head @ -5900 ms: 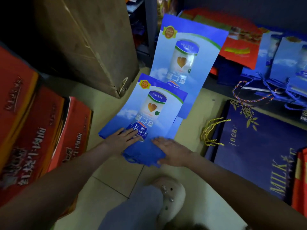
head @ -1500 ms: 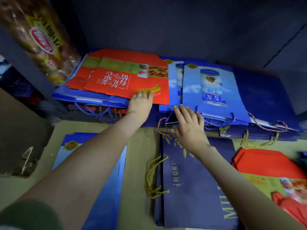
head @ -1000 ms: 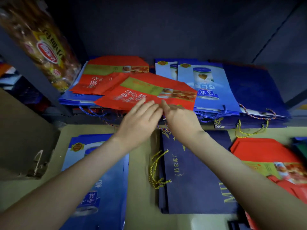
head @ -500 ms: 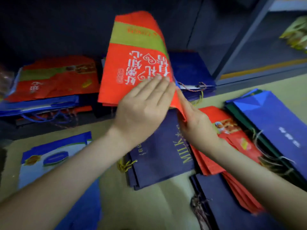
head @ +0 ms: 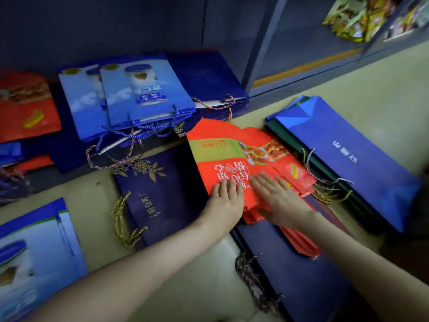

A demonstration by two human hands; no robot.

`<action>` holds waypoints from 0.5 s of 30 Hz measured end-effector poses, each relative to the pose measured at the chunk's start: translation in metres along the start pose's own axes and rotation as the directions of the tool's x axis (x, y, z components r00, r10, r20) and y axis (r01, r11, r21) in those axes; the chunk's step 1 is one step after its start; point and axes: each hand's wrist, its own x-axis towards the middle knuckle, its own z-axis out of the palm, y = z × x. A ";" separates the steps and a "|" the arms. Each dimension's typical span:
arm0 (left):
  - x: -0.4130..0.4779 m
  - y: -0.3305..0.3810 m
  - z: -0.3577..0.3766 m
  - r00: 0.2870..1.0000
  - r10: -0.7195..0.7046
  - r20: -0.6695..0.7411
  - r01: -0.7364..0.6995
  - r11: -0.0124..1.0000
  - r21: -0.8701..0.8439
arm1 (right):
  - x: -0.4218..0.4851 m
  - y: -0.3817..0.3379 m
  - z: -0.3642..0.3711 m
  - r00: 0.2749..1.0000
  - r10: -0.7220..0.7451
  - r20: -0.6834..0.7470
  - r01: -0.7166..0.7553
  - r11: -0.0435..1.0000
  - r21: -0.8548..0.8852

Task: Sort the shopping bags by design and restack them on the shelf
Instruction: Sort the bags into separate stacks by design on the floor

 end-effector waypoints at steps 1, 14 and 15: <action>0.004 0.007 0.004 0.999 -0.016 0.029 0.016 1.000 -0.007 | 0.004 -0.010 0.009 0.999 -0.050 -0.018 0.051 0.998 0.028; 0.012 0.007 0.024 0.940 0.237 0.246 -0.227 0.972 -0.069 | -0.022 0.037 0.062 0.916 0.257 0.309 -0.287 0.956 0.055; 0.012 0.002 0.027 0.946 0.201 0.255 -0.191 0.980 -0.063 | -0.017 0.041 0.063 0.907 0.227 0.354 -0.275 0.957 0.090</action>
